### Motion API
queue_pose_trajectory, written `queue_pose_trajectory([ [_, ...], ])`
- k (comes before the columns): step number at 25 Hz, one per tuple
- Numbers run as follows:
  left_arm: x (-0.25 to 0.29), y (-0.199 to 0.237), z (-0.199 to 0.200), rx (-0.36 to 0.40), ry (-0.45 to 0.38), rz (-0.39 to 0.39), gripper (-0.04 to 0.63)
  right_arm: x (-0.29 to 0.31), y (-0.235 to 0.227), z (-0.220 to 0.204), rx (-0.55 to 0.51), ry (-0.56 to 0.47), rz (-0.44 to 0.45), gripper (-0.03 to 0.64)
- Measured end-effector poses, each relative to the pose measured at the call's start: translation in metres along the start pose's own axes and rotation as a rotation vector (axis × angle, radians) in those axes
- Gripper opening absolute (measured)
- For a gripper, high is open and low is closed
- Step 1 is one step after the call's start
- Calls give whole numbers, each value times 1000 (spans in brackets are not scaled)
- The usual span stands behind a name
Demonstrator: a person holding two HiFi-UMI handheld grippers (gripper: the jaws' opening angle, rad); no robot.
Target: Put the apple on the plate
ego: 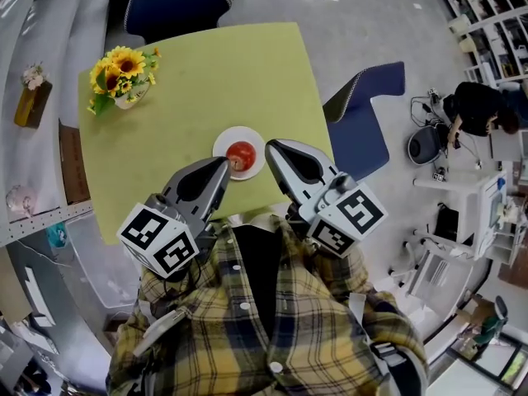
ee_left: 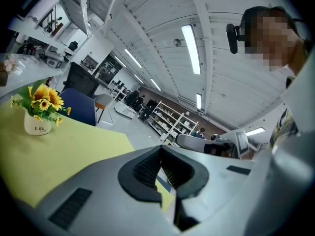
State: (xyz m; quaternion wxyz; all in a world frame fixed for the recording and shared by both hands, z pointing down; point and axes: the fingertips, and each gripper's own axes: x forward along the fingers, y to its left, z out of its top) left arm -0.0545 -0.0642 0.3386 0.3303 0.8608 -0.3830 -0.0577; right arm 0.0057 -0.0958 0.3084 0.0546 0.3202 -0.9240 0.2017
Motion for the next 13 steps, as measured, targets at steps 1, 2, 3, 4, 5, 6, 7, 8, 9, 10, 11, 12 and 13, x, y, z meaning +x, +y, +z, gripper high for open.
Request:
queue_pose_trajectory([
  [1,1,-1,0,2,1,-4,8,-2,-1,-1,0,1,-5,-5],
  [2,3,-1,0,4,2,-7,8,-3,-3,-1,1,1,-9,-4],
  [3,4,-2,0,6,4,-10,8,-5,-4,-2,2,2,-14,-5],
  [4,5,-2,-1,6,7,-13,8,-6,-5,-3,4,3,-19,-5],
  [5,6,-1,-2,6,11,-15,8,-7,-6,-4,6,4,-23,-5],
  [6,6,-1,-3,6,15,-17,8,-8,-7,-5,8,5,-26,-5],
  [7,7,-2,-3,7,18,-19,8,-9,-7,-6,9,6,-28,-5],
  [8,8,-2,-3,8,21,-21,8,-9,-7,-6,10,7,-30,-4],
  [9,9,-2,-3,9,22,-24,8,-10,-8,-7,11,8,-33,-5],
  [10,10,-2,-2,11,23,-26,8,-10,-9,-7,10,9,-35,-5],
  [11,12,-2,-1,13,24,-29,8,-10,-11,-6,9,9,-38,-4],
  [12,14,-2,0,16,26,-32,8,-11,-13,-6,8,10,-41,-5],
  [13,16,-1,1,18,28,-35,8,-11,-14,-5,7,10,-44,-5],
])
